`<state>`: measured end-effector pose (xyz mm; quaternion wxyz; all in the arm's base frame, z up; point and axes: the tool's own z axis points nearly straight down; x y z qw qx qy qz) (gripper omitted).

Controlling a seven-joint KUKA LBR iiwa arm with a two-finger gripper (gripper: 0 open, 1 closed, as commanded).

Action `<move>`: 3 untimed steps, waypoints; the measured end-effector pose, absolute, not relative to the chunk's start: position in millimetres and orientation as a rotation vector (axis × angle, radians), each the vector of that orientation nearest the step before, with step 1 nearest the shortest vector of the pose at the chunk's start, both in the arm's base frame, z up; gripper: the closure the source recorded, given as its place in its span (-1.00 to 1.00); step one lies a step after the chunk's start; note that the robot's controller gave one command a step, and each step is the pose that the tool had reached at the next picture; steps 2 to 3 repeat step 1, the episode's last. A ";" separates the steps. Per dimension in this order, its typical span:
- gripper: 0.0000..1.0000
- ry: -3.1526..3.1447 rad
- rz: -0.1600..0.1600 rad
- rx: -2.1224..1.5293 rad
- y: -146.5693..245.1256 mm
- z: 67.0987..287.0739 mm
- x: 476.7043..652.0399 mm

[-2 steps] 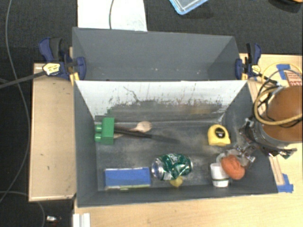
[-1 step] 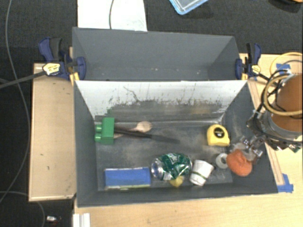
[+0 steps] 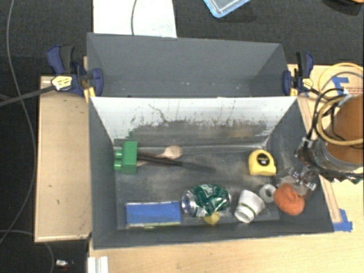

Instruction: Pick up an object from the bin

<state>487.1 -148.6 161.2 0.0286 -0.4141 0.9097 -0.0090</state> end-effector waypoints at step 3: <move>1.00 2.817 -0.017 -1.270 -137.9 218.5 487.7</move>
Offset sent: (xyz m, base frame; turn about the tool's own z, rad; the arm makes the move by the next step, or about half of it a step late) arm -0.0091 -0.0017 0.0226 -0.0163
